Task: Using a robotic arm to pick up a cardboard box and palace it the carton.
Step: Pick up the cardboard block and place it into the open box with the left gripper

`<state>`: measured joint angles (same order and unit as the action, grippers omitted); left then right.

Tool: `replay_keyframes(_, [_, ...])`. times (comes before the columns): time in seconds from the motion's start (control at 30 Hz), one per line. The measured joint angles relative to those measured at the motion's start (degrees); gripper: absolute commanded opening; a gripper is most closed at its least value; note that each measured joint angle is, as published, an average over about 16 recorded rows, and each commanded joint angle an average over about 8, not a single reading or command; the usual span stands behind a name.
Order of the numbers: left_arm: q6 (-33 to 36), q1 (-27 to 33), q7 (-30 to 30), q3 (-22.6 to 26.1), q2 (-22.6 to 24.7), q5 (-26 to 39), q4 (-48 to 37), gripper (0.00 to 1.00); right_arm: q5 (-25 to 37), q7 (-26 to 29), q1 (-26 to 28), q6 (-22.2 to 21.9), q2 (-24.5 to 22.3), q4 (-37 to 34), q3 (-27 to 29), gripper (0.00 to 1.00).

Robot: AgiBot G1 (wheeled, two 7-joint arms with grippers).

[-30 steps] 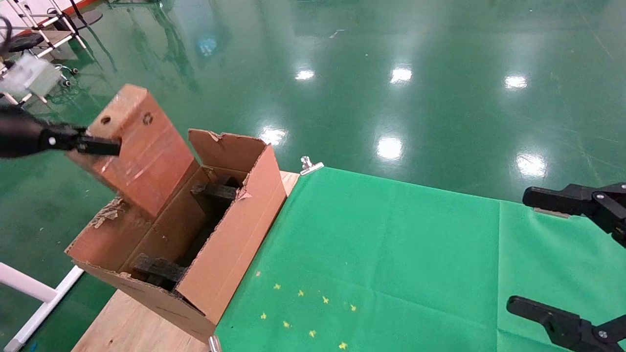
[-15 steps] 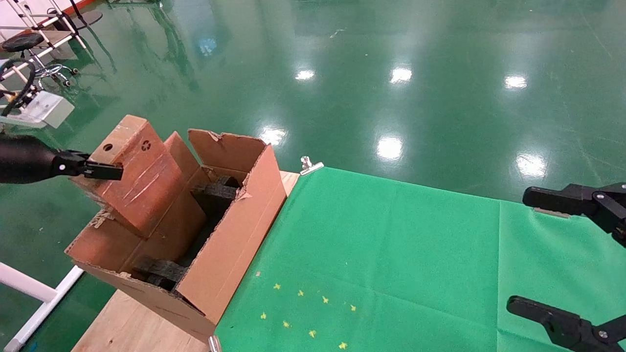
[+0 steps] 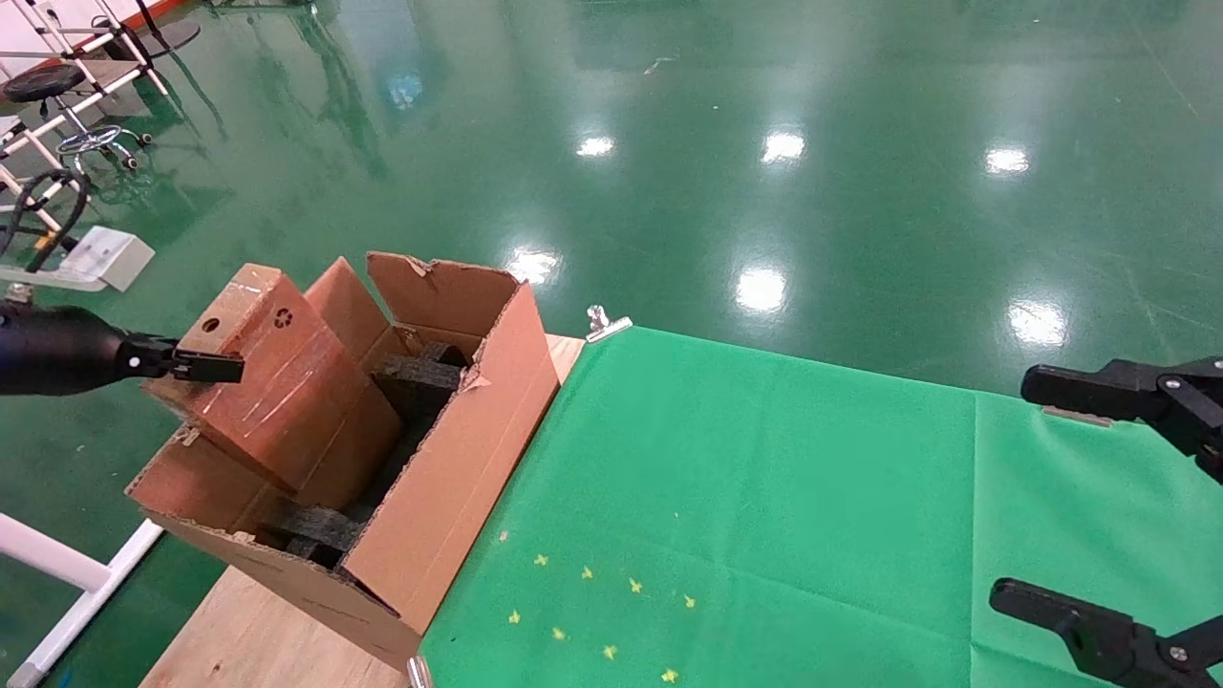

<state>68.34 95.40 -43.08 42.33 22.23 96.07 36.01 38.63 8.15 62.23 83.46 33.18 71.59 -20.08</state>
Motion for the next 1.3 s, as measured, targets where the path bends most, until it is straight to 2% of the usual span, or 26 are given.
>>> replay_keyframes(1.3, [-6.9, -3.3, 7.7, 0.9, 10.9, -0.2, -19.5, 0.00, 0.0, 0.0, 0.0, 0.0, 0.0, 0.0, 0.0, 1.00])
